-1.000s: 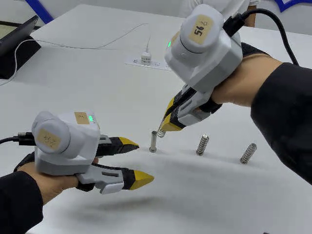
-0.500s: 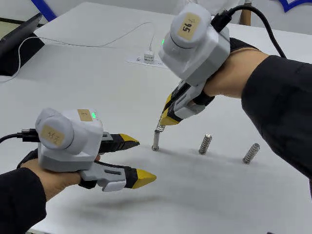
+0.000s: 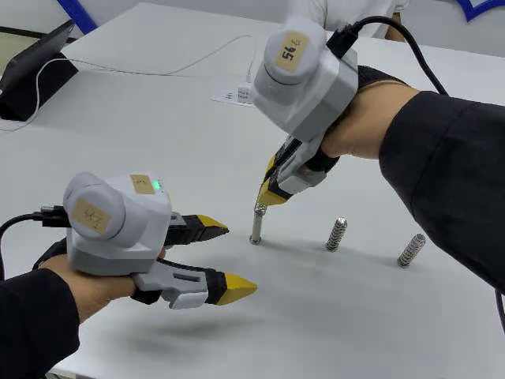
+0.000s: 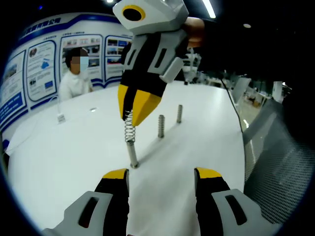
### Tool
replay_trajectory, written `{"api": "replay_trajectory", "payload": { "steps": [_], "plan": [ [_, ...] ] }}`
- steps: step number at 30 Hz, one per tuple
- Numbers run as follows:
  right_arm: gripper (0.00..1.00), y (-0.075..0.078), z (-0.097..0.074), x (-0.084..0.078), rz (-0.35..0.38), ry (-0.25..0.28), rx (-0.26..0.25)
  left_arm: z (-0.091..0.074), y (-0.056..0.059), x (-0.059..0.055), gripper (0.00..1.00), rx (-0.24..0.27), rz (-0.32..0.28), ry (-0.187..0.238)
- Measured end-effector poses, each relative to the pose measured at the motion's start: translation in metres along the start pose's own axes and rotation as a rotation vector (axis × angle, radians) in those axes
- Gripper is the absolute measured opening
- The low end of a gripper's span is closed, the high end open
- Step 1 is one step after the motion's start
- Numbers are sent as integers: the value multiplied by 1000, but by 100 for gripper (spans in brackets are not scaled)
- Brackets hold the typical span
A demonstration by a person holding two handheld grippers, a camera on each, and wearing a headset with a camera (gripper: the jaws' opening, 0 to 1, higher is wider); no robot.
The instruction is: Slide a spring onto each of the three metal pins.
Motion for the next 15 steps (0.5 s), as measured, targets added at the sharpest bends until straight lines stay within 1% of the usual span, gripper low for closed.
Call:
{"api": "replay_trajectory", "payload": {
  "steps": [8, 15],
  "plan": [
    [12, -2, 8, 1, -3, -24, 15, 0, 0, 0, 54, -1, 0, -2],
    [12, -3, 18, 2, -17, -66, 26, 1, 0, -1, 54, -2, 1, -5]
  ]
}}
Point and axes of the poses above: the centre of the closed fingertips' face, and the gripper's own axes: z roughly forward along the fingers, y roughly to its right, x roughly out of its top, the point moved 9 cm from there along -z, roughly backward along the fingers, and after that the axes turned 2 degrees about -y, right-handed, at the moved point
